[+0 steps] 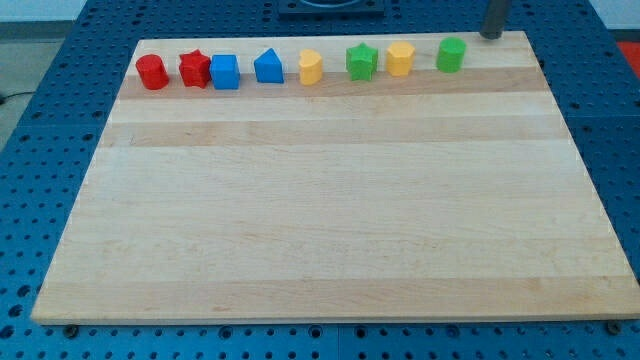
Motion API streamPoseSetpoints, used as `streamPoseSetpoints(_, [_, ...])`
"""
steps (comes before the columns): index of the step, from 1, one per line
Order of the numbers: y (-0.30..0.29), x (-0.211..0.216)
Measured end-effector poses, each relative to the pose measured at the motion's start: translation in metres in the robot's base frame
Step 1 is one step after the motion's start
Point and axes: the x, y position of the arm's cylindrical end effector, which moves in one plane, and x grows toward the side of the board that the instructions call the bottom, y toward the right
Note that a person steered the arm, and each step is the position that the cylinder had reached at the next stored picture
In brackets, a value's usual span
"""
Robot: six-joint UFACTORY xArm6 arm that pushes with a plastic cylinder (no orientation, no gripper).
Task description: Drag the green circle towards bottom
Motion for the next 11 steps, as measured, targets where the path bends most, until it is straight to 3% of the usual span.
streamPoseSetpoints(4, [-0.040,0.067])
streamPoseSetpoints(8, [-0.092,0.048])
streamPoseSetpoints(11, [-0.120,0.115])
